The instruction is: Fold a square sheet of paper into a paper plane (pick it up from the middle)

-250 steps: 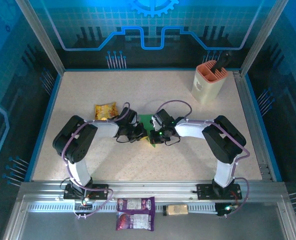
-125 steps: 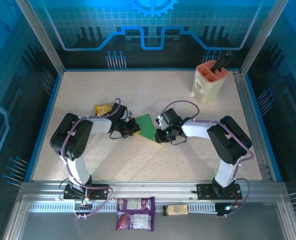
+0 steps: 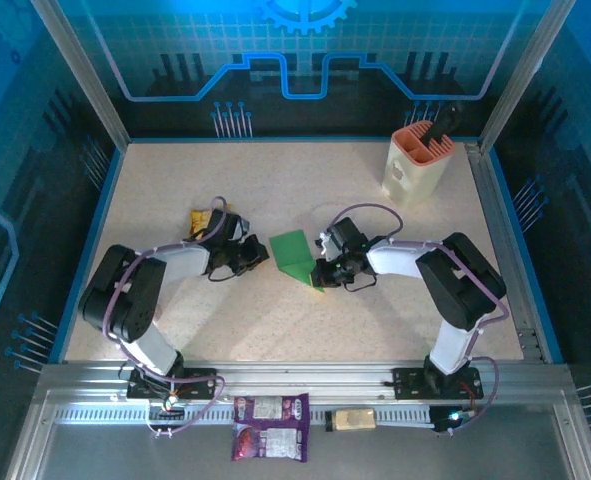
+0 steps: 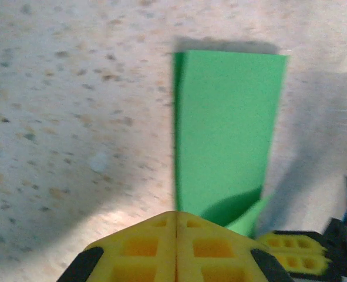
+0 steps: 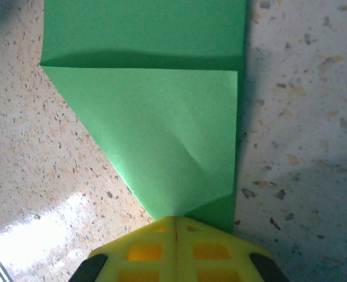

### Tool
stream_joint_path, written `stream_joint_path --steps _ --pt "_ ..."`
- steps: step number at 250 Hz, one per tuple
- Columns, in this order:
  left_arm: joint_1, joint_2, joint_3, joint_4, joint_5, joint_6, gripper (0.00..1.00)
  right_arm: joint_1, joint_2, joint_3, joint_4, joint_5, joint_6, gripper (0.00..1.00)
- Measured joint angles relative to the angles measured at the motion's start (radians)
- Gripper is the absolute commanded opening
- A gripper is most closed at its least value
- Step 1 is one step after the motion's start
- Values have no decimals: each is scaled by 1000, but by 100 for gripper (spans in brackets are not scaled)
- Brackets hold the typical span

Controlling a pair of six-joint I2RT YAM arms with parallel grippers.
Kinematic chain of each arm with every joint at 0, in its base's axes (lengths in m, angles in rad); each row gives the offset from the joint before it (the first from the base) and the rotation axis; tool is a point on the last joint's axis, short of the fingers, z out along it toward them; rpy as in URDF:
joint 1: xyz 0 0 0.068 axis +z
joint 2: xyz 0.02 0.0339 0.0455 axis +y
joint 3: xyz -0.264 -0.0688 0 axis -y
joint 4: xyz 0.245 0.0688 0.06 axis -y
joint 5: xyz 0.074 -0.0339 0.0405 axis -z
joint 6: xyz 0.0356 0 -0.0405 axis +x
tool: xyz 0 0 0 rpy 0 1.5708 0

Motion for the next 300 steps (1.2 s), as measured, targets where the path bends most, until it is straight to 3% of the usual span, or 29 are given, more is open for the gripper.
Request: stream_joint_path --steps 41,71,100,215,263,300 --pt "-116 -38 0 77 -23 -52 8 0 0 0 -2 -1 19 2" --pt "-228 25 0 137 -30 -105 7 0 0 0 -3 -1 28 2" --pt "-269 105 0 179 -31 -144 6 0 0 0 -3 -1 35 2" --pt "-256 135 -36 242 -105 -156 6 0 0 0 -4 3 55 2" --pt "-201 101 -132 362 -106 -157 6 0 0 -12 11 2 69 2" --pt "-146 81 -152 360 -102 -151 5 -2 -5 -23 28 2 79 2"
